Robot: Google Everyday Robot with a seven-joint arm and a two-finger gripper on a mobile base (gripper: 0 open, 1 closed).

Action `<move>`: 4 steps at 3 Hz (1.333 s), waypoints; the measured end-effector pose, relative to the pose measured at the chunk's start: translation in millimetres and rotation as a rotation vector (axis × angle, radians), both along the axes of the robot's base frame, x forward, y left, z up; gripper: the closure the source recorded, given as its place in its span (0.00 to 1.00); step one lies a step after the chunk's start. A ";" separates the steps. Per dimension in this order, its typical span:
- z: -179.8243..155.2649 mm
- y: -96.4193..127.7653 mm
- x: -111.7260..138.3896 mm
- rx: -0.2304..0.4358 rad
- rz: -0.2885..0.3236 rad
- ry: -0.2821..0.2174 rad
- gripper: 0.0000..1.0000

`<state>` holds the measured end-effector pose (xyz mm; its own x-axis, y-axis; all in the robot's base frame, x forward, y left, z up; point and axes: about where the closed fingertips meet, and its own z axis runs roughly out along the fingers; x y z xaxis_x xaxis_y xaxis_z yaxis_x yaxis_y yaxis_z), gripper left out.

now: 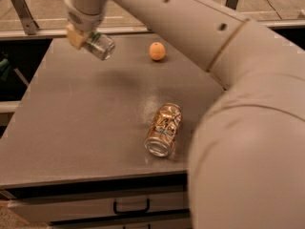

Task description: Place 7up can upright

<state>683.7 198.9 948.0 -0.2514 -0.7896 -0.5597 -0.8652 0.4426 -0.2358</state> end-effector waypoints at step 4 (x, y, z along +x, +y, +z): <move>33.8 -79.3 -6.2 0.733 0.250 -0.197 1.00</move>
Offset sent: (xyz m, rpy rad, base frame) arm 0.0026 -0.1125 0.0714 0.6785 -0.3769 0.3126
